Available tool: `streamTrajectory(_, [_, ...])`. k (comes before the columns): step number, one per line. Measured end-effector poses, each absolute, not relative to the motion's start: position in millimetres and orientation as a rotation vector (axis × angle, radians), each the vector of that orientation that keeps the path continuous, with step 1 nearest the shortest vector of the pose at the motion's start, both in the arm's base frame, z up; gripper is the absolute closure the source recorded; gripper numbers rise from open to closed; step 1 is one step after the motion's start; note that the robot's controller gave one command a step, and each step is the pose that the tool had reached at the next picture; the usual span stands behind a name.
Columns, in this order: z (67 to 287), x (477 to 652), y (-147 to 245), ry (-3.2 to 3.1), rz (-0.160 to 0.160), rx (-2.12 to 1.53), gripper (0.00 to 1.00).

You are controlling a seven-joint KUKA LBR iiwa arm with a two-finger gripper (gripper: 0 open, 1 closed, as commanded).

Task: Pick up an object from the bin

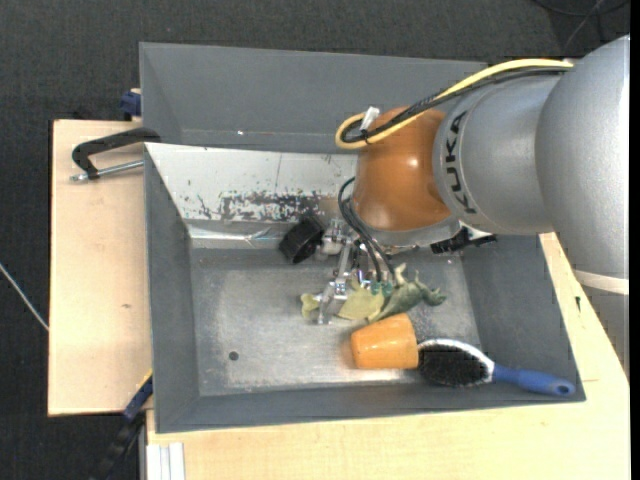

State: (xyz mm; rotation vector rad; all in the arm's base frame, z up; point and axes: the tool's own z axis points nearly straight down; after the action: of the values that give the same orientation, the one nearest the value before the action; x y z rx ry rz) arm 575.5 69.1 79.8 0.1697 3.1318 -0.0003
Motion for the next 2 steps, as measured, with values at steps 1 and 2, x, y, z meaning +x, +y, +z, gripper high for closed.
streamTrajectory(1, [81, 575.3, 71, 3.132, 0.004, 0.165, 1.0])
streamTrajectory(2, [195, 566.0, 85, 3.112, 0.007, 0.327, 1.0])
